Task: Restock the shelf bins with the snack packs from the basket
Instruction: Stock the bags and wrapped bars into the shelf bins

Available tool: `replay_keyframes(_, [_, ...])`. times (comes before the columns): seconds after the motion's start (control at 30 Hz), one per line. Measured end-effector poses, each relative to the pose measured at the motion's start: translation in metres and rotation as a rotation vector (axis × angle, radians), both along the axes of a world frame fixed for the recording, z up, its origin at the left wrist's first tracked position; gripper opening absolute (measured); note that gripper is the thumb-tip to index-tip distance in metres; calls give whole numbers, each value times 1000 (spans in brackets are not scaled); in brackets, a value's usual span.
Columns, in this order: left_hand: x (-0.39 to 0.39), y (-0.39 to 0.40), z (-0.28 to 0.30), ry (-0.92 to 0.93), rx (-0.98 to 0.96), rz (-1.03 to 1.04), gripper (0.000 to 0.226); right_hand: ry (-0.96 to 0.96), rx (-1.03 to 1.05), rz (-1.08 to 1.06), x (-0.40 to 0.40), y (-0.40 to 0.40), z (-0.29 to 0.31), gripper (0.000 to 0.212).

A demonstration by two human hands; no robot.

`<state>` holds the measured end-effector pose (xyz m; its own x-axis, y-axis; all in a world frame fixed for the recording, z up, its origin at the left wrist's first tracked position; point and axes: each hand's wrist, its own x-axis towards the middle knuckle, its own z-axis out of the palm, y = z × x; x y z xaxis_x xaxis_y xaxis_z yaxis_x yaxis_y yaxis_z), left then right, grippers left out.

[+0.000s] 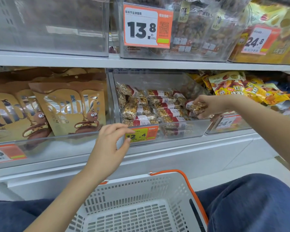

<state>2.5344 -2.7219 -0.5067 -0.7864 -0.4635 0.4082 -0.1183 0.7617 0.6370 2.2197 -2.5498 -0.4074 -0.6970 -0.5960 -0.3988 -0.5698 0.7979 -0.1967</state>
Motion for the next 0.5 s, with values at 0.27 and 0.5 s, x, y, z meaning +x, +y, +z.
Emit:
replay_keyframes(0.27, [1,-1,-1,-25,-4,7,21,275,188,162,-4,-9,-13,69])
replay_keyframes(0.5, [1,-1,0,-20,-13,1,21,129,440,161,-13,-27,2,78])
